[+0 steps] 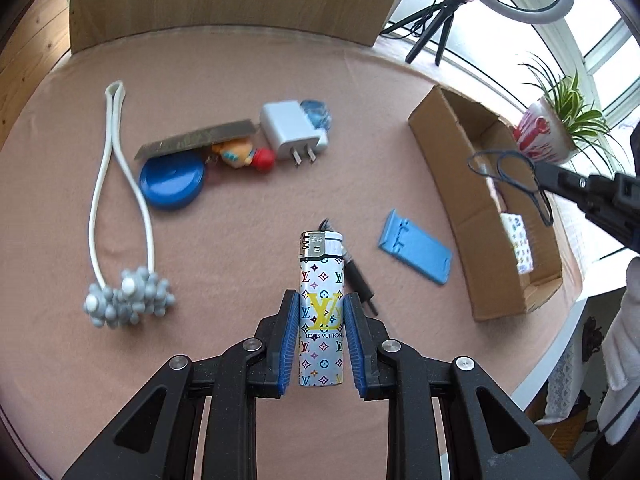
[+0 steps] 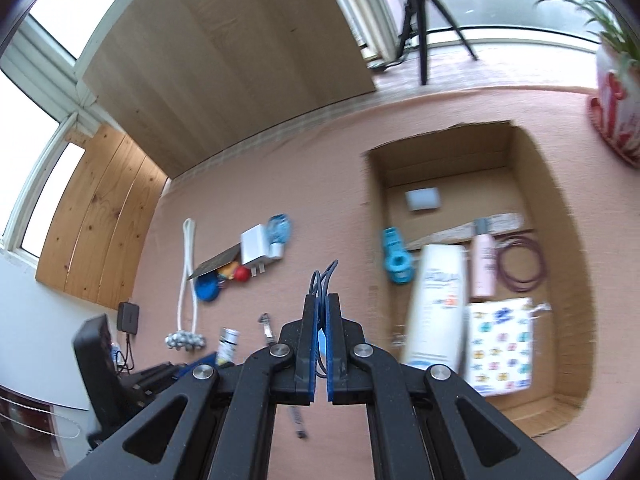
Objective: Organize objects
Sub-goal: 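Carry the lighter and black cable into the box and open both grippers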
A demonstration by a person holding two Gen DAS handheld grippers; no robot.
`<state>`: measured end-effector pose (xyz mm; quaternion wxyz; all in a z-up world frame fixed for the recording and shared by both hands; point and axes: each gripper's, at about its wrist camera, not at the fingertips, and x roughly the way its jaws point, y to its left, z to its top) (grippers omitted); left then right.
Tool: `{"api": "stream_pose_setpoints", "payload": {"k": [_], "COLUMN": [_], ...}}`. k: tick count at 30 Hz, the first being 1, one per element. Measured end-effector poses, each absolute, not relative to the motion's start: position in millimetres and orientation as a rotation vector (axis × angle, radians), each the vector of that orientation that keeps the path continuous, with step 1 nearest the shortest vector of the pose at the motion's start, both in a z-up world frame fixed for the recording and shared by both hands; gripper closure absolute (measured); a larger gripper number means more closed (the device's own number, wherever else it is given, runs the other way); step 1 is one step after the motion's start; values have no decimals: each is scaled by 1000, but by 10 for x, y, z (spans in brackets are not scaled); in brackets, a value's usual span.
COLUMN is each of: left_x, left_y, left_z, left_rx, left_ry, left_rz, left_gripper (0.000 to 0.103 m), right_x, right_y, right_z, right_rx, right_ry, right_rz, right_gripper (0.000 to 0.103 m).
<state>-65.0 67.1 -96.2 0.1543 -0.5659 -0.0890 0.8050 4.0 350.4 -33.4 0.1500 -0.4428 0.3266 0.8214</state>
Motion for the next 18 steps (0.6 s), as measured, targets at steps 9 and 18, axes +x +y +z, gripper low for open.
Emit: {"api": "stream_pose_setpoints", "payload": {"k": [9, 18], "left_x": [-1047, -1499], "left_y": [1173, 1989], "left_z": [-653, -403], "left_rx": [-1511, -1447], "left_ry": [-231, -193], "left_rz": [2326, 2283], "left_gripper": [79, 78], "right_x": [352, 481], "right_y": [3936, 4361], "right_z": [-243, -328], "right_rx": [-1197, -1189], "right_ry": [878, 809], "right_rz": [2312, 2256], "right_gripper": [100, 100]}}
